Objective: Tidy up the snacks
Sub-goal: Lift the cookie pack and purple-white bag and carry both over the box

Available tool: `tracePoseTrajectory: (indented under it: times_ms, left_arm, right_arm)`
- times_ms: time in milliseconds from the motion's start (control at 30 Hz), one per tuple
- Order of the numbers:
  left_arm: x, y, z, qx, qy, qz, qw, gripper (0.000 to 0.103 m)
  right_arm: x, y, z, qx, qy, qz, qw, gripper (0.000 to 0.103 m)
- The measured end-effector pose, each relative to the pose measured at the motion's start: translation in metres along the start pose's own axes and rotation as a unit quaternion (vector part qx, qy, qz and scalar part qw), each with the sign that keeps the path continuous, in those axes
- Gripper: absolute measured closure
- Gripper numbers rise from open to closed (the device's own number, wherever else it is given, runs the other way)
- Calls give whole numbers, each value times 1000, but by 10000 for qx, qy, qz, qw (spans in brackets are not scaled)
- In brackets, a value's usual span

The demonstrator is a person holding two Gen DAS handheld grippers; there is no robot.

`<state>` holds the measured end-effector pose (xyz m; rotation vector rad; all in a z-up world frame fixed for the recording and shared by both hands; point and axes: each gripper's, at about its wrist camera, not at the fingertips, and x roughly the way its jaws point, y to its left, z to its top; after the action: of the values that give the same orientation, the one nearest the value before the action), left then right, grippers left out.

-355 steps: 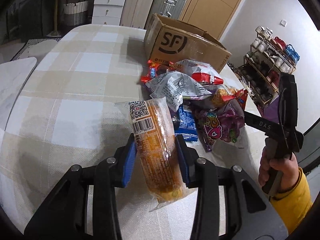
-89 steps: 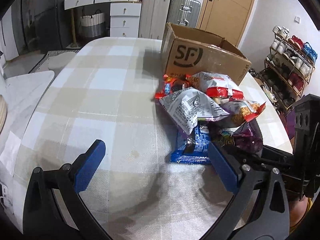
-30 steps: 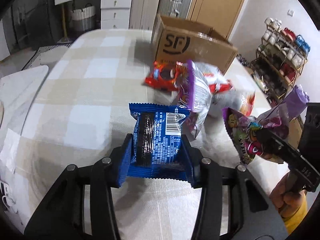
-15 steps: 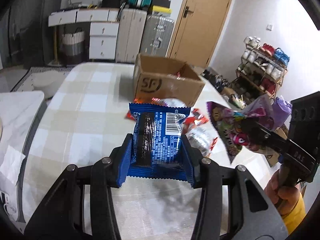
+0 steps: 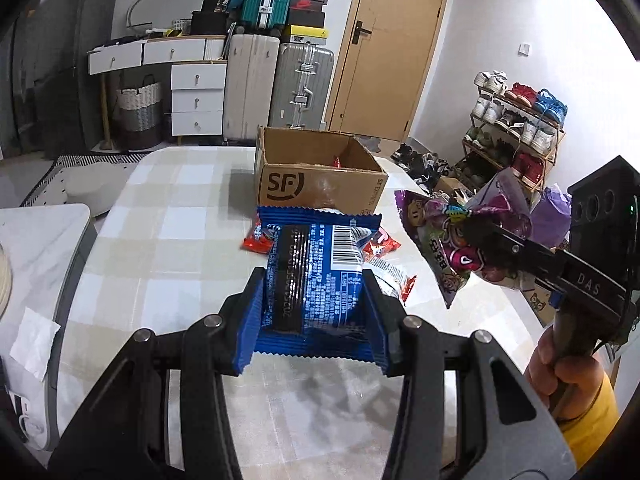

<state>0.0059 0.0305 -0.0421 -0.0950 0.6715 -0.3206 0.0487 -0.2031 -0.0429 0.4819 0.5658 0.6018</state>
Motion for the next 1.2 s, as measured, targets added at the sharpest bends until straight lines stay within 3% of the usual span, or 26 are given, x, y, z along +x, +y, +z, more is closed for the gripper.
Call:
tracePoseTrajectory:
  times_ms: [300, 667, 933, 1200]
  left_arm:
    - [-1, 1, 30, 152, -94, -91, 9998, 60]
    - [30, 3, 123, 192, -187, -160, 9995, 60]
    - [110, 1, 191, 197, 176, -62, 9996, 60]
    - [223, 5, 235, 151, 664, 152, 9976, 60]
  right_arm:
    - [-3, 5, 31, -183, -86, 5, 9998, 73]
    - [22, -1, 111, -343, -156, -15, 9993, 73]
    - [74, -27, 166, -326, 87, -386, 9987, 73]
    - [135, -69, 191, -140, 409, -687, 9967, 73]
